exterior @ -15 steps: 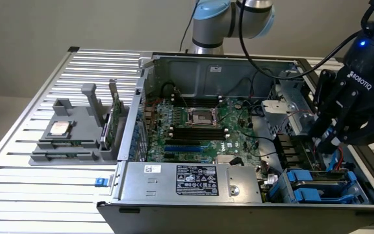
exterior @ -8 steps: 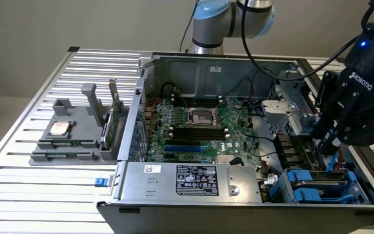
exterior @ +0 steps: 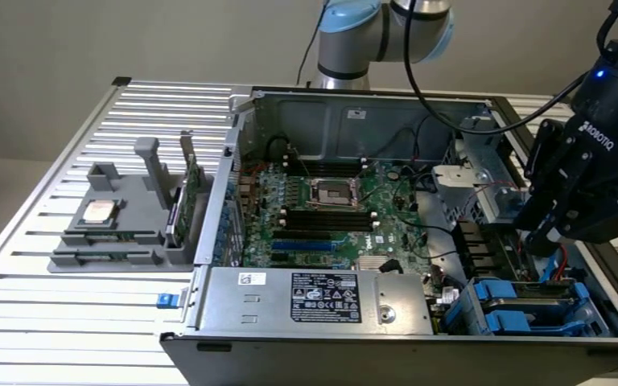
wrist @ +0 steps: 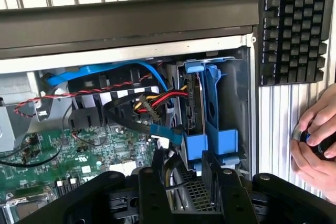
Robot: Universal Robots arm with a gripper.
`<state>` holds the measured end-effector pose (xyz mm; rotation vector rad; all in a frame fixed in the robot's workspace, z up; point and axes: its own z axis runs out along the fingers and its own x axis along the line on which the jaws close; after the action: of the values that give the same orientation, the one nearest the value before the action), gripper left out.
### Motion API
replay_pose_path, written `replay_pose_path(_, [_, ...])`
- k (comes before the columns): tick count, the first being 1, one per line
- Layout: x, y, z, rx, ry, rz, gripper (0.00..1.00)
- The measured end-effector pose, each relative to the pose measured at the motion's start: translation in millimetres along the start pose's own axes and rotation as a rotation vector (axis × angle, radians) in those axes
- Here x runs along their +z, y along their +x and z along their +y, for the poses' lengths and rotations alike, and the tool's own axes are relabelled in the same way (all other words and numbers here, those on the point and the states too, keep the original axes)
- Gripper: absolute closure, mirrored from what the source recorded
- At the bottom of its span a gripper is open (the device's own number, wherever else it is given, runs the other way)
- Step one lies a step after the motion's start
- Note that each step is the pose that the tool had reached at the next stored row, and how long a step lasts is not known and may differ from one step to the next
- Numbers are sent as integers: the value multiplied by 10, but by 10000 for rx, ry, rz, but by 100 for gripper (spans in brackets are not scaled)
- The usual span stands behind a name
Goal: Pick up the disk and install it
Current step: 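Insert the first disk wire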
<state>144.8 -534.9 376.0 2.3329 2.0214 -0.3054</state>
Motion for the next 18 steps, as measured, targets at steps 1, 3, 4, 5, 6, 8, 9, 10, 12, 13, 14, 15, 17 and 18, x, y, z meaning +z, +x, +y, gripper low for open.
replay_pose_path(1, [1, 1, 10, 49, 7, -2, 58])
replay_pose_path(3, [3, 5, 30, 153, 23, -3, 58])
replay_pose_path(4, [4, 7, 41, 200, 31, -2, 58])
replay_pose_path(5, [6, 9, 52, 245, 38, -1, 58])
replay_pose_path(6, [9, 11, 61, 288, 45, -1, 58])
replay_pose_path(8, [20, 14, 71, 358, 54, -12, 58])
replay_pose_path(9, [25, 15, 72, 385, 56, -26, 58])
replay_pose_path(10, [32, 16, 73, 404, 57, -38, 58])
replay_pose_path(12, [45, 19, 75, 437, 58, -66, 58])
replay_pose_path(13, [50, 20, 76, 455, 58, -83, 58])
replay_pose_path(14, [55, 21, 77, 472, 57, -105, 58])
replay_pose_path(15, [59, 22, 80, 488, 55, -129, 58])
replay_pose_path(17, [66, 24, 84, 514, 52, -170, 58])
replay_pose_path(18, [69, 24, 86, 521, 52, -176, 58])
